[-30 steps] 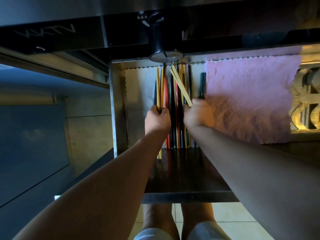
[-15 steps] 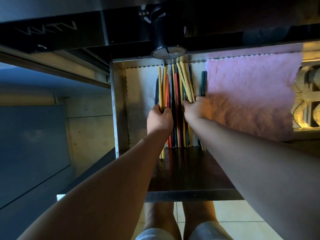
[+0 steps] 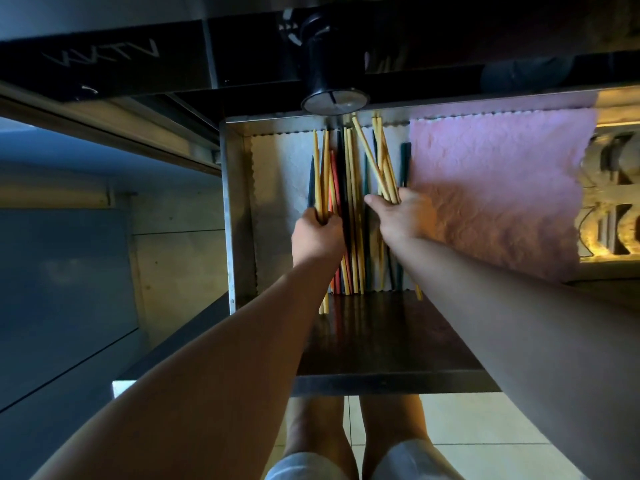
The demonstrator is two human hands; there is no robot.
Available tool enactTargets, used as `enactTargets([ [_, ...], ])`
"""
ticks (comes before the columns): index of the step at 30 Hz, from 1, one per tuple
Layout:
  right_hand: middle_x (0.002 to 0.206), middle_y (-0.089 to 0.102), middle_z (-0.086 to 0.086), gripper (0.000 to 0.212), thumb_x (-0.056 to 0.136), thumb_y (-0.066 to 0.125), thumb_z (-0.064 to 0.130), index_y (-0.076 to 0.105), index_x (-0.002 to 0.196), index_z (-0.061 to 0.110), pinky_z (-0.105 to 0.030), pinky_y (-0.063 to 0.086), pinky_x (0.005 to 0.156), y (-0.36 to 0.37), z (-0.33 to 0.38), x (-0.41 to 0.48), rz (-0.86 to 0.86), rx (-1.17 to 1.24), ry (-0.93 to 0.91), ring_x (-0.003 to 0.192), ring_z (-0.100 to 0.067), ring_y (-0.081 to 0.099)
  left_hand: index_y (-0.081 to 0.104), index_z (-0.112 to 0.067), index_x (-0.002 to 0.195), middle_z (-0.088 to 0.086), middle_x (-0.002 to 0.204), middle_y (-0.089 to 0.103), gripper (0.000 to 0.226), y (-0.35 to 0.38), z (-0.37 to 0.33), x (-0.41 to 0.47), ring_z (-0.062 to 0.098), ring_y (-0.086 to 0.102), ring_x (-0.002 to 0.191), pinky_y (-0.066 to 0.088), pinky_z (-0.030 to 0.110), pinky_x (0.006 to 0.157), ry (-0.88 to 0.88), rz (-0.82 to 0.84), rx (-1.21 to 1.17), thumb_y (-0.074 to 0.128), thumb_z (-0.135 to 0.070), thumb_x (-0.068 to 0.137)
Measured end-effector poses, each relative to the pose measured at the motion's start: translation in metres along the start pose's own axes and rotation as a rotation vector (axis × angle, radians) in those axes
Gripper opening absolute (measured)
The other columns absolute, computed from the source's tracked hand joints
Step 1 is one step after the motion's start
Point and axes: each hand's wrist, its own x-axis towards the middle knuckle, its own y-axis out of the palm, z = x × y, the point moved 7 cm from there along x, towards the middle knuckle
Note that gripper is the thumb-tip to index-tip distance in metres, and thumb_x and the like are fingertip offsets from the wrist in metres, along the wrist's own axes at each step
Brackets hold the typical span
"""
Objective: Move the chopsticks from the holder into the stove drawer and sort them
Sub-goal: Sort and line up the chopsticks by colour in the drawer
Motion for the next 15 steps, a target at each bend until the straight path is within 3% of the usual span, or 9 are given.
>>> enactTargets([
  [4, 0.082, 0.062, -0.002, 0.030, 0.089, 0.061, 0.046, 0.062, 0.091, 0.016, -0.022, 0.041, 0.056, -0.016, 0.001, -0.005, 0.044, -0.066, -0.046, 0.073, -0.019, 0.058, 0.067, -0.011, 0.099, 0.001, 0.083, 0.066, 0.022, 0.001, 0.001, 0.008, 0.024, 0.065, 0.078, 0.051, 0.027, 0.063, 0.019, -0.066, 0.058, 0.065, -0.029, 0.085],
  [7, 0.081, 0.067, -0.003, 0.039, 0.093, 0.052, 0.049, 0.062, 0.089, 0.012, -0.022, 0.040, 0.055, -0.025, 0.001, -0.007, 0.053, -0.057, -0.076, 0.065, -0.015, 0.059, 0.069, -0.015, 0.096, 0.003, 0.088, 0.070, 0.023, 0.002, 0.005, 0.013, 0.024, 0.067, 0.083, 0.057, 0.035, 0.076, -0.023, -0.123, 0.068, 0.070, -0.033, 0.081],
  [12, 0.072, 0.060, -0.008, 0.040, 0.093, 0.048, 0.051, 0.054, 0.076, 0.015, -0.038, 0.050, 0.064, -0.031, -0.001, -0.007, 0.034, -0.026, -0.114, 0.069, -0.032, 0.062, 0.069, -0.013, 0.095, 0.001, 0.084, 0.066, 0.020, 0.005, 0.010, 0.014, 0.019, 0.062, 0.074, 0.047, 0.027, 0.065, -0.079, -0.146, 0.116, 0.070, -0.031, 0.085],
  [15, 0.064, 0.055, -0.005, 0.042, 0.086, 0.049, 0.057, 0.051, 0.068, 0.019, -0.046, 0.053, 0.059, -0.031, -0.005, -0.007, 0.046, 0.080, -0.085, 0.060, -0.030, 0.060, 0.070, -0.012, 0.100, 0.001, 0.083, 0.065, 0.023, 0.008, 0.008, 0.014, 0.016, 0.061, 0.069, 0.045, 0.025, 0.059, -0.098, -0.114, 0.112, 0.070, -0.030, 0.086],
])
